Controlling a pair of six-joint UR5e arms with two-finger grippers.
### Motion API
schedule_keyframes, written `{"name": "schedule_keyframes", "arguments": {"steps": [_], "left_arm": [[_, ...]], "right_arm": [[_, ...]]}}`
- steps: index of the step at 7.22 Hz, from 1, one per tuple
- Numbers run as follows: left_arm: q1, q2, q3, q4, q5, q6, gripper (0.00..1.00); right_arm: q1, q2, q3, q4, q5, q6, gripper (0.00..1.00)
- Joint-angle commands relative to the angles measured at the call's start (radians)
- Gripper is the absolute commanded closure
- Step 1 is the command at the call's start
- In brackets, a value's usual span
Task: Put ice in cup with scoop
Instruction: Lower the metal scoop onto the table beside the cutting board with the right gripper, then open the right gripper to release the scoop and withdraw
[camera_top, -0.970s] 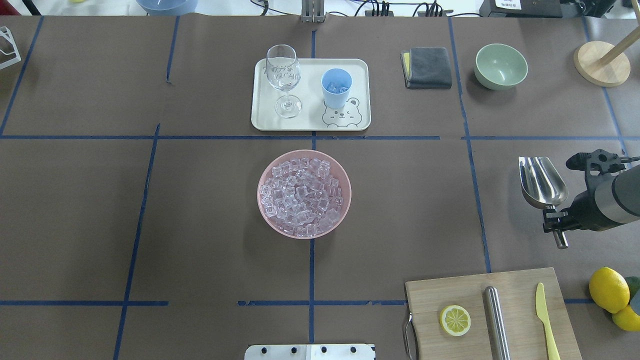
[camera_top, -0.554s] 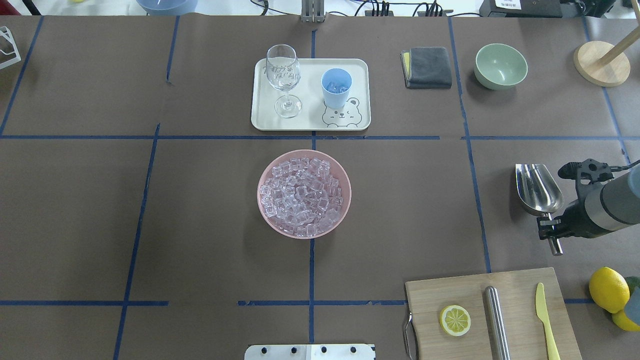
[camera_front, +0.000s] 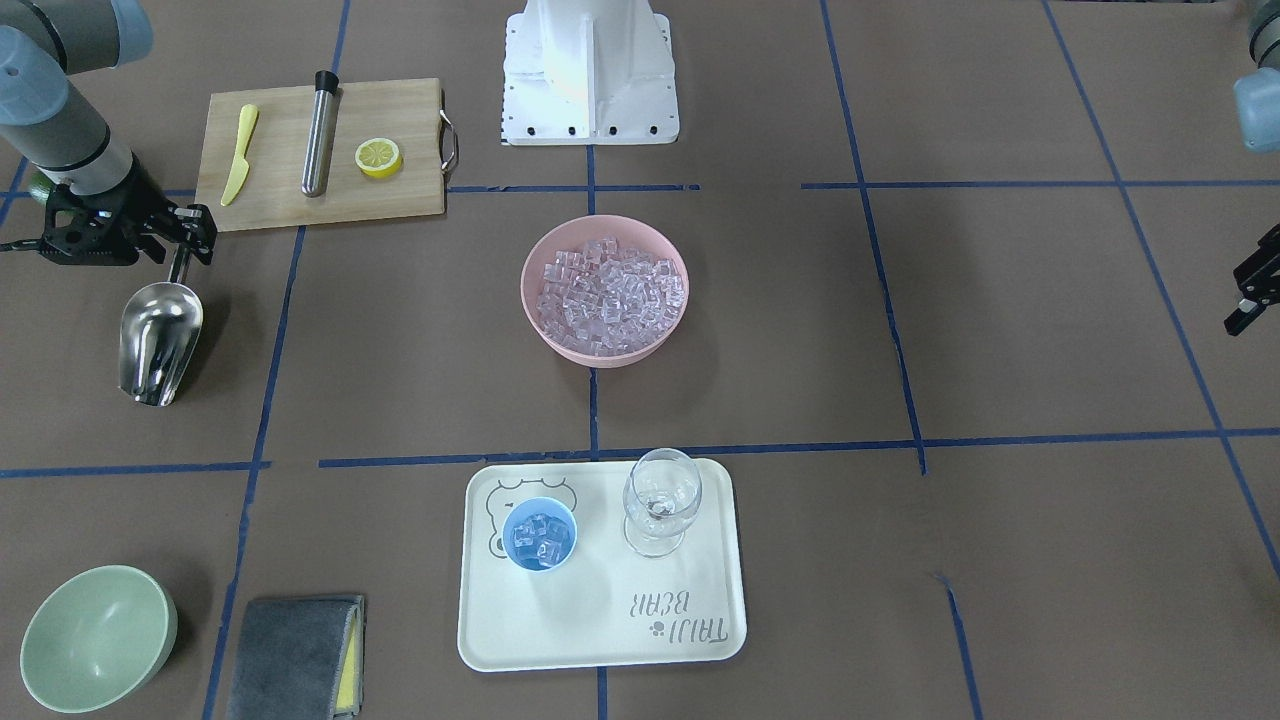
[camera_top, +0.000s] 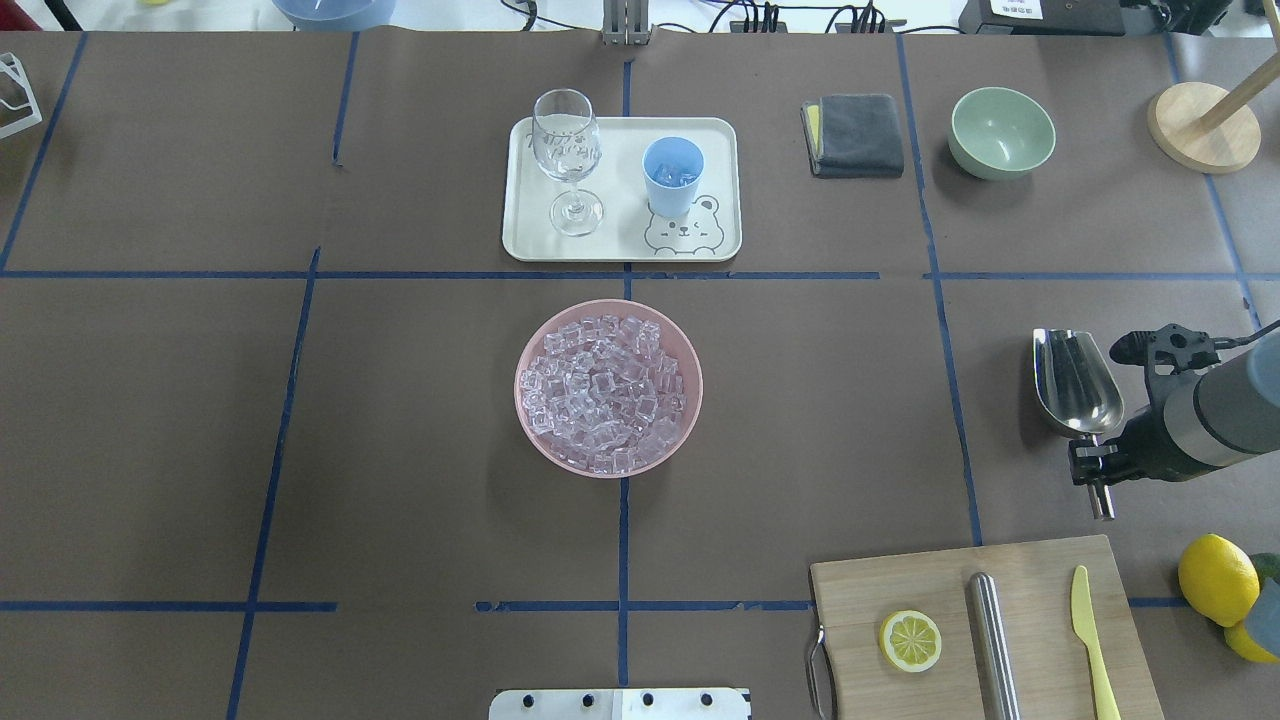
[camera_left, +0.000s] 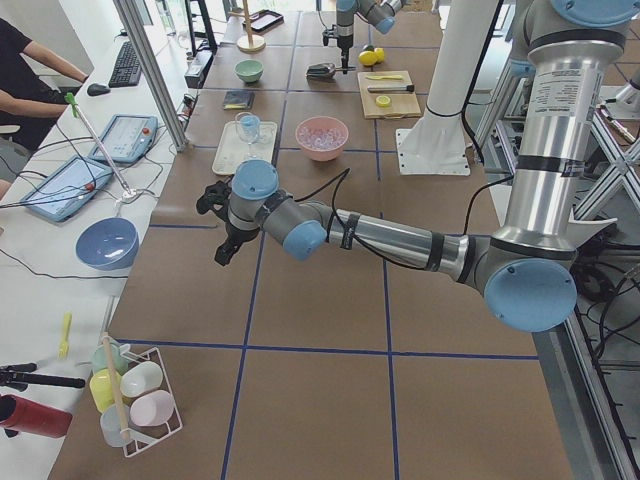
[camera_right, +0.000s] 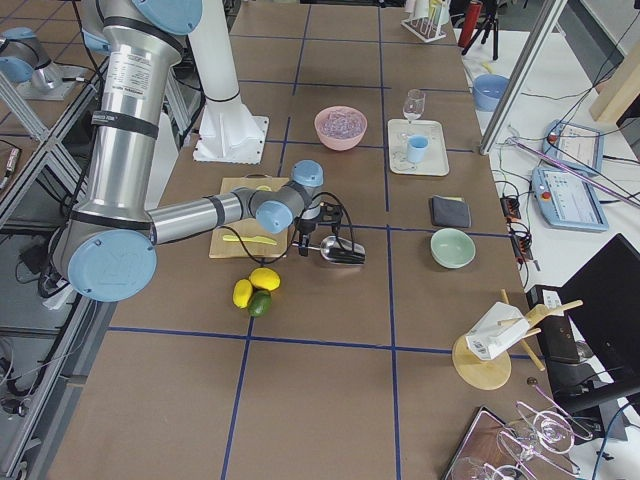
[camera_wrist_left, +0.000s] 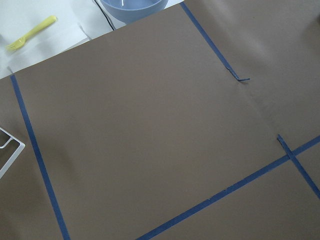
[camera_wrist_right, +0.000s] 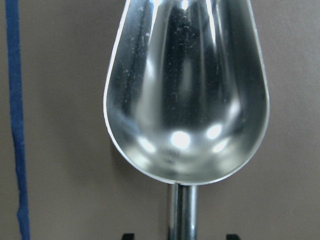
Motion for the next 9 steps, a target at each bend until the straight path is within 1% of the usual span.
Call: {"name": "schedule_keyframes", "arguments": {"steps": [1, 2, 4, 5, 6, 7, 8, 9], "left_arm": [[0.0, 0.0, 0.0, 0.0, -0.001, 0.0, 0.0], [-0.005, 0.006, 0.002, 0.003, 0.0, 0.0, 0.0], [-0.006, 0.052, 0.003, 0.04, 0.0, 0.0, 0.0], [-0.006, 0.072, 0.003, 0.085, 0.002, 0.0, 0.0], [-0.014, 0.086, -0.004, 0.125, 0.003, 0.003, 0.0], [-0.02, 0.105, 0.002, 0.13, 0.002, 0.038, 0.0], [-0.052, 0.109, 0.006, 0.188, 0.003, 0.128, 0.0], [-0.119, 0.107, 0.005, 0.309, 0.012, 0.278, 0.0]], "right_arm": [[0.014, -0.009, 0.041, 0.0, -0.001, -0.002, 0.0], [0.086, -0.015, 0.061, 0.0, 0.008, -0.028, 0.0], [0.215, -0.03, 0.053, -0.01, 0.017, -0.297, 0.0], [0.279, -0.033, 0.032, -0.014, 0.019, -0.421, 0.0], [0.354, -0.035, 0.006, -0.015, 0.066, -0.536, 0.0], [0.51, -0.024, -0.069, -0.012, 0.206, -0.669, 0.0], [0.633, -0.02, -0.138, -0.018, 0.3, -0.871, 0.0], [0.703, -0.019, -0.179, -0.017, 0.31, -0.981, 0.0]]}}
